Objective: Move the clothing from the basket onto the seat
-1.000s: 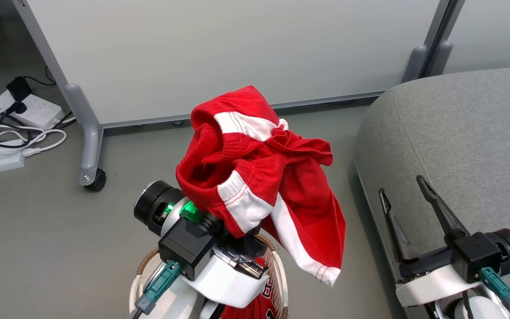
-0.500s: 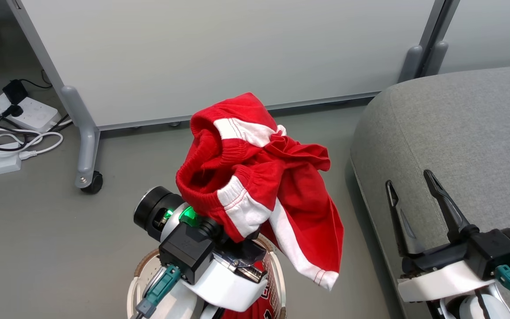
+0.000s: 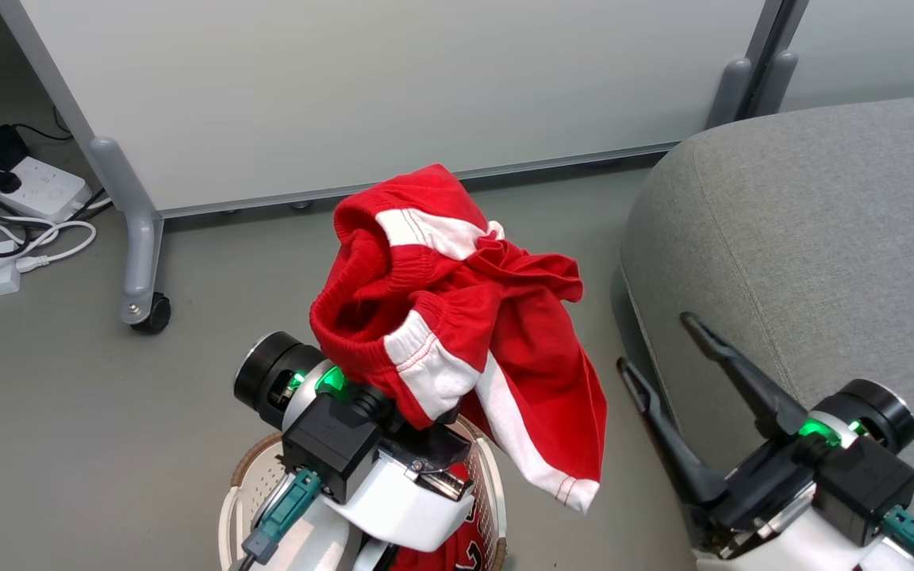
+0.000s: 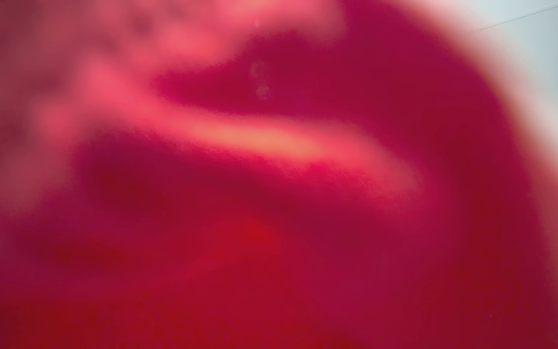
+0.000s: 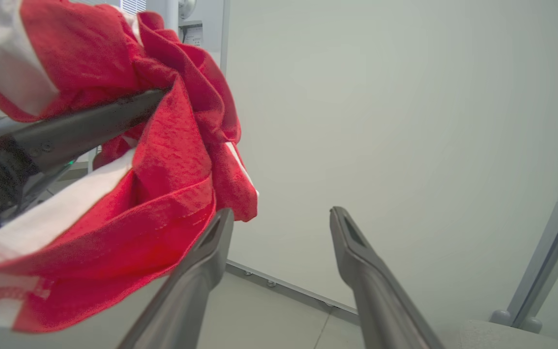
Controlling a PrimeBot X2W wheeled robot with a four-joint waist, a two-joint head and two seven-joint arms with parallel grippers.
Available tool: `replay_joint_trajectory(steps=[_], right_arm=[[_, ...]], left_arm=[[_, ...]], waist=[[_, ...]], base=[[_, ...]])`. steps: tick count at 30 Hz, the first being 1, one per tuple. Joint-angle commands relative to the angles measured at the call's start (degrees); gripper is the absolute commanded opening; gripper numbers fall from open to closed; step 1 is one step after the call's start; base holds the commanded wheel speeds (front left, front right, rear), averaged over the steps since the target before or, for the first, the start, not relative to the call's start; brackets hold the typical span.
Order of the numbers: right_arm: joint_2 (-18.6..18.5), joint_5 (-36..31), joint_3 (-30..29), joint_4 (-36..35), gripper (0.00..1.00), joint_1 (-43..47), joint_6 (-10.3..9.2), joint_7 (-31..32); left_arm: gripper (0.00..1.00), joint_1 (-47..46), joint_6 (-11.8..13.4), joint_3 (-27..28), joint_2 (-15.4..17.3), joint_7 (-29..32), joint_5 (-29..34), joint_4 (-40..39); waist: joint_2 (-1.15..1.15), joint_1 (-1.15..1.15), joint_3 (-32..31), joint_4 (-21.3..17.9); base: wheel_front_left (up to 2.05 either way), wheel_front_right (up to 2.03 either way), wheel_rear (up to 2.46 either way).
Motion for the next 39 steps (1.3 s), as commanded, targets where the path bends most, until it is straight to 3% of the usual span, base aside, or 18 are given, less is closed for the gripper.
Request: replay_joint_trajectory(steps=[1, 22, 33, 35, 39], right_arm=[[-1.49, 0.98, 1.95, -0.99, 1.0, -1.09, 0.01, -0.21], [-8.1, -0.25, 17.61, 4.83, 1.0, -12.92, 0.01, -0.21], [-6.29, 1.32, 23.04, 9.39, 1.0, -16.52, 0.01, -0.21], [-5.68, 2.55, 22.73, 10.36, 0.0, -16.48, 0.01, -0.22], [-5.07, 3.67, 21.67, 11.6, 0.0, -16.22, 0.01, -0.22]], left_arm=[[0.0, -0.32, -0.4, 0.04, 0.17, -0.03, 0.17, 0.1], [0.0, -1.47, -3.13, -5.95, 0.15, -0.03, 2.2, 4.16], [0.0, -2.05, -4.22, -8.9, 0.12, -0.03, 1.52, 6.83], [0.0, -2.18, -4.24, -9.05, 0.12, -0.03, 1.31, 6.89], [0.0, -2.16, -3.93, -8.99, 0.12, -0.03, 1.0, 7.01]], waist=[[0.0, 0.0, 0.06, 0.02], [0.0, 0.0, 1.17, 1.98], [0.0, 0.0, 1.47, 3.14], [0.0, 0.0, 1.51, 3.3], [0.0, 0.0, 1.52, 3.46]], base=[[0.0, 0.0, 0.0], [0.0, 0.0, 0.0], [0.0, 0.0, 0.0], [0.0, 0.0, 0.0], [0.0, 0.0, 0.0]])
